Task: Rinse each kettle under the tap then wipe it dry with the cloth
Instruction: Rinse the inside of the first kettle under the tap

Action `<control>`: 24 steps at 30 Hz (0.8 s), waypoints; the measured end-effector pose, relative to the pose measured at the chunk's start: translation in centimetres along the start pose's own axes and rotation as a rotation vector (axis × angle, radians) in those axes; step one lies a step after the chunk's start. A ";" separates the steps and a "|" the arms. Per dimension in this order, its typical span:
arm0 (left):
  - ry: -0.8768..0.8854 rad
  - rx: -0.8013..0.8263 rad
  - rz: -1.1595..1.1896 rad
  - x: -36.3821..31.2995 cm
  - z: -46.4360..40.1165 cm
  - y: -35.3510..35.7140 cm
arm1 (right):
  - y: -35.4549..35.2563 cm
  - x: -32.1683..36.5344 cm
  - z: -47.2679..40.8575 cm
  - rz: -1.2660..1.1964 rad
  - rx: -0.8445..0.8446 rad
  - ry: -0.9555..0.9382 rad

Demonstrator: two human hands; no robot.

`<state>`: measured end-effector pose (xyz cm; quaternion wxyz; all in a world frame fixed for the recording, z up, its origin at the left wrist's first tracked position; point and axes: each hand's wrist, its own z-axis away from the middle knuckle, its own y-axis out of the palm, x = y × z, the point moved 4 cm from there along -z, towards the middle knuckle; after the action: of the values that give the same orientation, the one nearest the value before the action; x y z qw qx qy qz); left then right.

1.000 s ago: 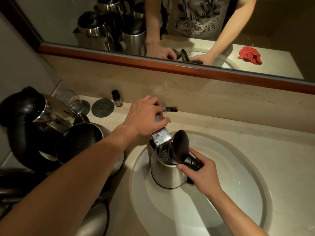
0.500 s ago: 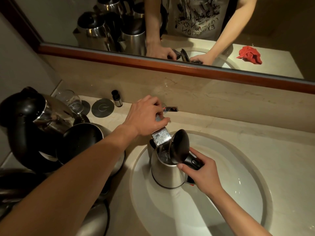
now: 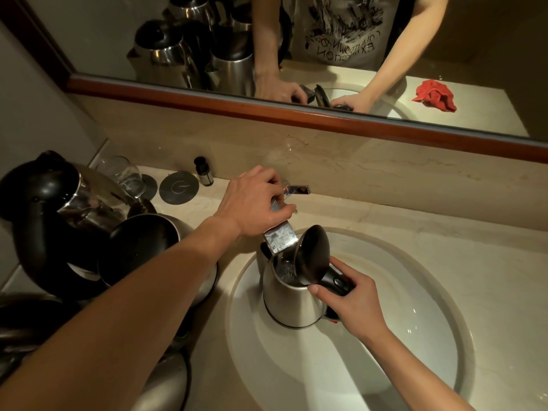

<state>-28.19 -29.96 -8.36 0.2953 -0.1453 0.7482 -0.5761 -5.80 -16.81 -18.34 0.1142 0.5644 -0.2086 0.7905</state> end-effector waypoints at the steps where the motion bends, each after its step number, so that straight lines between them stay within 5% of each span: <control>1: 0.001 0.000 -0.003 0.0 0.0 0.0 | 0.0 0.0 0.0 0.001 0.001 0.003; 24: -0.004 -0.011 -0.001 0.1 0.0 0.1 | 0.0 -0.1 -0.1 0.007 0.012 -0.018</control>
<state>-28.24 -30.03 -8.46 0.2960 -0.1485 0.7506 -0.5718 -5.86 -16.77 -18.45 0.1062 0.5714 -0.2071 0.7870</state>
